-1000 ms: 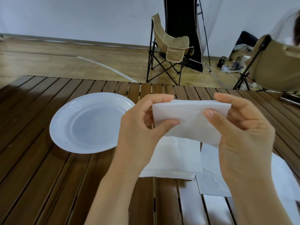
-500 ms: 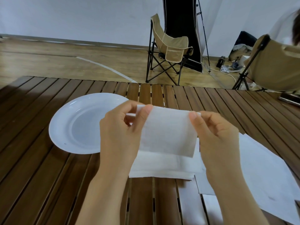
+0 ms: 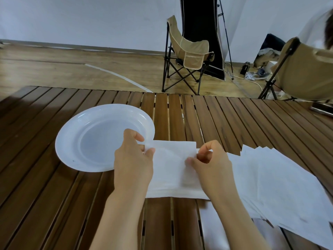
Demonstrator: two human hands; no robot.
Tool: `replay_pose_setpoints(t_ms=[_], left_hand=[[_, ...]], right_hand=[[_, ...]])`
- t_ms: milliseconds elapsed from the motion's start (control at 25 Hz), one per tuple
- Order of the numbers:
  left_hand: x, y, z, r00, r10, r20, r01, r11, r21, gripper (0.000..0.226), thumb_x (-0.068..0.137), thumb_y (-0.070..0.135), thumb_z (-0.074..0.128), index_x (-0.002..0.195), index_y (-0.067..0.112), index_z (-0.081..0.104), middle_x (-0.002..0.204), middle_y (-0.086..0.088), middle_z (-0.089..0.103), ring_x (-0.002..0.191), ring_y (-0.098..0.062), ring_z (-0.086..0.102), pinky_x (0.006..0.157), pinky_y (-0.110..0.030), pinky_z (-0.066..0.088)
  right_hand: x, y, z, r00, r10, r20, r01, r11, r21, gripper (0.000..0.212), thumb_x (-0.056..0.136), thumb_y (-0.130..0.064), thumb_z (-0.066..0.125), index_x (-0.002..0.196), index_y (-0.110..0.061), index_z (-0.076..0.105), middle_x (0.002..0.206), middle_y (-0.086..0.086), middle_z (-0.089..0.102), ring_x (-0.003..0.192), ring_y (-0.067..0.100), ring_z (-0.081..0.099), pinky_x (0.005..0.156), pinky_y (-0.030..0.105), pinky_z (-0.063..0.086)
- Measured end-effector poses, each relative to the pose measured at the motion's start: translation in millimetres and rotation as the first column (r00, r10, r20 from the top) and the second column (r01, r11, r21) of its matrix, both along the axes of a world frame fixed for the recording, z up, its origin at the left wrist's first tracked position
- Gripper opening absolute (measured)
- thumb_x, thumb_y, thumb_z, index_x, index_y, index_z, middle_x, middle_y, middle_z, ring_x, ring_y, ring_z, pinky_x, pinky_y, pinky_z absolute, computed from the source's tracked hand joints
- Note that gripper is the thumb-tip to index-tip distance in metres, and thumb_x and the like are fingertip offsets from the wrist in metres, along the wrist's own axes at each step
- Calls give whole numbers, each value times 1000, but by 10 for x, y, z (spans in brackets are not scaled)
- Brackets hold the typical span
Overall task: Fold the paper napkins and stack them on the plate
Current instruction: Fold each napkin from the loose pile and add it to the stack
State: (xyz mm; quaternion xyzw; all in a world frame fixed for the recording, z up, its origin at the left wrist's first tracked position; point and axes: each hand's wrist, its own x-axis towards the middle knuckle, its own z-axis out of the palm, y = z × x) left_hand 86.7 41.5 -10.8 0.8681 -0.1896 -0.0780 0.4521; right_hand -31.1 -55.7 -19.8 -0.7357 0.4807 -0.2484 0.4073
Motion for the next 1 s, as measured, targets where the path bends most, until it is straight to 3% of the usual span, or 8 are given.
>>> replay_pose_setpoints(t_ms=[160, 360, 520, 680, 840, 1000], left_hand=[[9, 3, -31, 997, -74, -16, 75, 992, 101, 6, 88, 20, 65, 87, 26, 63, 89, 13, 57, 79, -5, 54, 60, -10, 32], [-24, 30, -72, 996, -83, -45, 89, 983, 162, 17, 89, 25, 63, 106, 29, 64, 112, 9, 57, 92, -6, 50, 80, -19, 37], [-82, 23, -14, 988, -79, -134, 100, 983, 157, 21, 91, 25, 59, 112, 27, 58, 106, 9, 49, 93, -8, 48, 80, -22, 42], [-103, 9, 4, 977, -76, -198, 103, 986, 132, 21, 91, 25, 59, 112, 27, 56, 106, 8, 47, 93, -10, 49, 76, -22, 43], [-94, -6, -22, 982, -98, -162, 124, 979, 161, 23, 92, 25, 58, 115, 26, 55, 112, 6, 50, 94, -9, 47, 77, -20, 39], [-103, 10, -11, 995, -90, -50, 97, 985, 143, 19, 92, 24, 57, 111, 28, 58, 123, 3, 51, 86, -6, 43, 73, -15, 33]], right_hand=[[11, 18, -37, 992, 47, -120, -58, 994, -95, 12, 87, -15, 66, 80, -20, 58, 77, -9, 58, 70, 3, 54, 55, 6, 33], [16, -17, -58, 988, 58, -143, -77, 988, -133, 8, 86, -21, 68, 83, -24, 62, 89, -9, 58, 76, 3, 55, 59, 4, 33], [-9, -27, -56, 992, 3, -129, -32, 975, -219, 10, 87, -26, 66, 95, -25, 60, 107, -6, 48, 90, 15, 58, 69, 13, 39], [-53, -67, -65, 985, 25, -172, -65, 971, -232, 17, 90, -27, 62, 106, -24, 56, 109, -8, 45, 96, 14, 56, 77, 21, 42], [-55, -70, -106, 976, 51, -212, -101, 967, -235, 19, 91, -24, 60, 110, -22, 57, 109, -8, 45, 97, 13, 55, 76, 20, 40], [-186, -184, -75, 984, -26, -177, -26, 958, -286, 22, 92, -5, 51, 109, -14, 62, 116, 1, 52, 90, 16, 53, 73, 23, 37]])
